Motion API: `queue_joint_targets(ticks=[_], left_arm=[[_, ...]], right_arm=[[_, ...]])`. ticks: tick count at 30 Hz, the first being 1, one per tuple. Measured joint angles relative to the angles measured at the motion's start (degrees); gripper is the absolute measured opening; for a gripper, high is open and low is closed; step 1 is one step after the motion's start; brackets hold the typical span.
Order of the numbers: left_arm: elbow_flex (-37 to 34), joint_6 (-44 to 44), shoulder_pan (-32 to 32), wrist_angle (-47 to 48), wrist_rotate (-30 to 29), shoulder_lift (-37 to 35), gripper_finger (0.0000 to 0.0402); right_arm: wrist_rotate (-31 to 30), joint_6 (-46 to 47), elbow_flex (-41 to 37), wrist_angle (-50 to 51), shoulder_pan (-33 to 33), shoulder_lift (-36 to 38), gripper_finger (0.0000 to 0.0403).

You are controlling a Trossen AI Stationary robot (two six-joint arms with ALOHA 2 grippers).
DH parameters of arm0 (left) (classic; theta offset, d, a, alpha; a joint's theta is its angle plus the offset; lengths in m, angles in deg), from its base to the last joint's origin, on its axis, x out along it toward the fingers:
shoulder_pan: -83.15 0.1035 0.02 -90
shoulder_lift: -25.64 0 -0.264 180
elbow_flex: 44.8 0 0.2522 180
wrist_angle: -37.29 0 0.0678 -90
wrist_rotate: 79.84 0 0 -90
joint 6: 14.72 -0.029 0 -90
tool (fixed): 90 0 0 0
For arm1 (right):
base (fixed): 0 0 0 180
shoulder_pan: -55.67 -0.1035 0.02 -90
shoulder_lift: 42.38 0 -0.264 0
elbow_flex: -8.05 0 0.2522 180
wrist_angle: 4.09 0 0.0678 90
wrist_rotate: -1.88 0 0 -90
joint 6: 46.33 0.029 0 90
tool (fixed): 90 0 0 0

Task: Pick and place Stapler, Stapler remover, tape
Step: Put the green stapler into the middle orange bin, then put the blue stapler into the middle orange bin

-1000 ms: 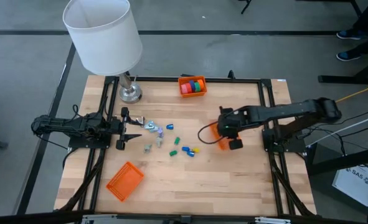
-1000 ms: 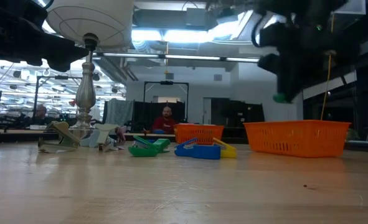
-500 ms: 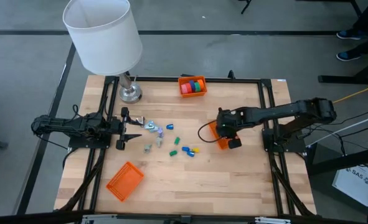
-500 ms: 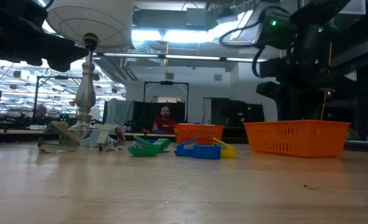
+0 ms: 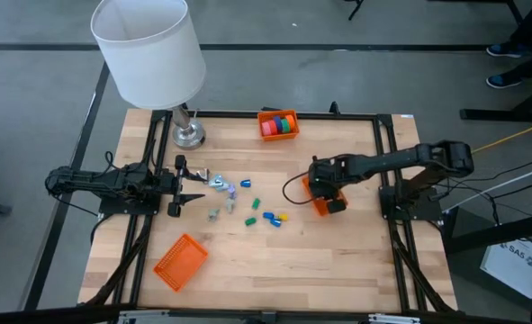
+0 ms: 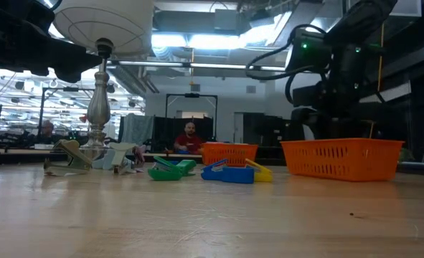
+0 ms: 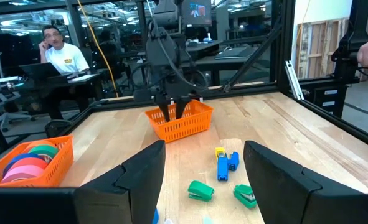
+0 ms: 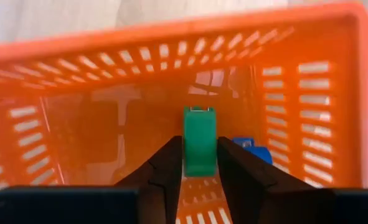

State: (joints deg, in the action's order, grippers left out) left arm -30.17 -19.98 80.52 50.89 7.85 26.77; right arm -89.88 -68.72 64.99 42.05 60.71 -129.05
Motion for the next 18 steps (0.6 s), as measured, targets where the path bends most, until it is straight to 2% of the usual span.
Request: queue_joint_targets(ticks=[4, 13, 18], left_arm=[[-0.01, 0.0, 0.0, 0.0, 0.0, 0.0, 0.0217], [-0.01, 0.0, 0.0, 0.0, 0.0, 0.0, 0.0216], [-0.02, 0.0, 0.0, 0.0, 0.0, -0.02, 0.0216]], right_arm=[[0.15, -0.17, 0.06, 2.23, 0.95, 0.01, 0.0126], [2.01, -0.22, 3.25, 5.84, 2.2, 0.02, 0.0199], [1.99, -0.38, 5.01, 7.14, 2.04, 0.02, 0.0211]])
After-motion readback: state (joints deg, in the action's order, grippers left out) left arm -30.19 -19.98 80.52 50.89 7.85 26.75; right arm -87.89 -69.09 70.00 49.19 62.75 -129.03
